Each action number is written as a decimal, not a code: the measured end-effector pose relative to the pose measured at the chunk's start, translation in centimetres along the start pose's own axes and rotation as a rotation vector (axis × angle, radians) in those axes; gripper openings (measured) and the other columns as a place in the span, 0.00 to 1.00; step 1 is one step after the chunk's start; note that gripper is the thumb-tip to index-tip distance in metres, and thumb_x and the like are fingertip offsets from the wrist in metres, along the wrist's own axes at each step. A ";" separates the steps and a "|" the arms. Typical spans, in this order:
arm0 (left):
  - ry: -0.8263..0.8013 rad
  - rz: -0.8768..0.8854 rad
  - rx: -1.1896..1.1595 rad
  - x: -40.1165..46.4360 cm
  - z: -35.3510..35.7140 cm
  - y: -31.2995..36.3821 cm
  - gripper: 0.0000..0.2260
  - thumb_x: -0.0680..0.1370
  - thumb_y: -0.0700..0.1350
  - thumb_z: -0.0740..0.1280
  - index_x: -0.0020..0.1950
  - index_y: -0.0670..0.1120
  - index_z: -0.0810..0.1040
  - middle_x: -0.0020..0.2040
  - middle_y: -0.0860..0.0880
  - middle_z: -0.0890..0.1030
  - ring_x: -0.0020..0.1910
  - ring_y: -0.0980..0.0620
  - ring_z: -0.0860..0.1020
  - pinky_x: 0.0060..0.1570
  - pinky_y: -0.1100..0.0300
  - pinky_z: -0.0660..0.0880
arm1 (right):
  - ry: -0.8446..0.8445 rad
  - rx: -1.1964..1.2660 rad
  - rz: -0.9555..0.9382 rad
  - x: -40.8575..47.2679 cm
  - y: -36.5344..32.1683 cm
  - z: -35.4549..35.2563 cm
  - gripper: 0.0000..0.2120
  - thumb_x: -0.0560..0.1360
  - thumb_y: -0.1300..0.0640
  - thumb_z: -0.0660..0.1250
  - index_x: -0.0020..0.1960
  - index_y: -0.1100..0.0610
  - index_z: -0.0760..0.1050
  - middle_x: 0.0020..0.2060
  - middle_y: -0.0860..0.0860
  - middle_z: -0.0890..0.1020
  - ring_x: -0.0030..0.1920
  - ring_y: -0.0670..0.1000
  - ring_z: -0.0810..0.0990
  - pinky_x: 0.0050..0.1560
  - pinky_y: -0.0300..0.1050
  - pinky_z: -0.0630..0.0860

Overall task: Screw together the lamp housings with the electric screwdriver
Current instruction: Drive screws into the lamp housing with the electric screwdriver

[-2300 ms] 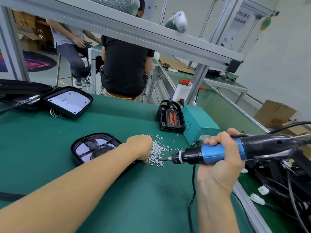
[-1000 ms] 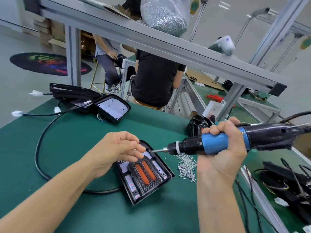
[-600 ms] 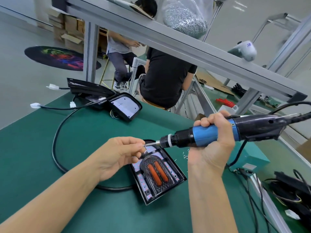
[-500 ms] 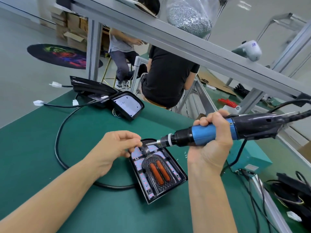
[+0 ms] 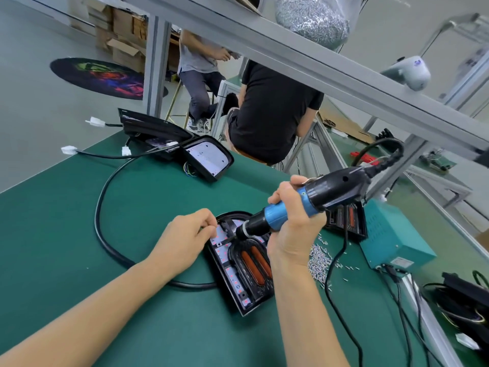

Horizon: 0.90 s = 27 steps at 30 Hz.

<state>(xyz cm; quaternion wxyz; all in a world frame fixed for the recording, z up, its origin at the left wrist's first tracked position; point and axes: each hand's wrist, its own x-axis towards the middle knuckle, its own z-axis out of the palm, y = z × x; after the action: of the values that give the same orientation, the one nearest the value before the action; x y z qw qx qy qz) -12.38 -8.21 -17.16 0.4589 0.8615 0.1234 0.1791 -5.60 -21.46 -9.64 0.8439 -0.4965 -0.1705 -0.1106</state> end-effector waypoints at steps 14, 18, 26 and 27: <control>0.009 -0.020 0.013 0.2 0.1 0.1 0.06 0.77 0.40 0.65 0.40 0.49 0.74 0.36 0.55 0.82 0.30 0.53 0.73 0.42 0.55 0.74 | -0.022 -0.013 0.048 -0.5 0.3 0.3 0.09 0.66 0.65 0.69 0.34 0.52 0.76 0.30 0.53 0.74 0.30 0.52 0.74 0.35 0.43 0.72; 0.004 -0.027 0.004 0.2 0.1 0.1 0.07 0.77 0.40 0.65 0.40 0.50 0.74 0.36 0.56 0.82 0.27 0.60 0.72 0.40 0.56 0.74 | -0.022 -0.019 0.040 -0.4 0.3 0.4 0.09 0.66 0.65 0.69 0.35 0.51 0.76 0.31 0.54 0.74 0.29 0.51 0.74 0.35 0.43 0.73; -0.021 -0.056 0.040 0.4 -0.2 0.5 0.07 0.76 0.41 0.66 0.39 0.50 0.77 0.36 0.55 0.82 0.34 0.53 0.77 0.47 0.52 0.76 | 0.138 0.116 0.005 0.1 -1.7 -1.2 0.11 0.66 0.67 0.67 0.48 0.58 0.74 0.26 0.49 0.76 0.28 0.49 0.74 0.38 0.44 0.72; -0.009 -0.049 0.052 0.5 -0.2 0.8 0.06 0.75 0.41 0.67 0.39 0.50 0.78 0.36 0.55 0.82 0.36 0.52 0.78 0.48 0.53 0.76 | 0.165 0.155 -0.011 0.1 -2.4 -1.9 0.12 0.66 0.67 0.67 0.48 0.58 0.73 0.26 0.49 0.75 0.28 0.48 0.74 0.36 0.42 0.72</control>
<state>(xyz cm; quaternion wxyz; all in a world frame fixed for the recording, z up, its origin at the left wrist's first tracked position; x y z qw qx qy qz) -11.95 -8.33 -16.33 0.4410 0.8707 0.1469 0.1607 -6.02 -24.28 -8.47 0.8903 -0.4181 -0.1111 -0.1424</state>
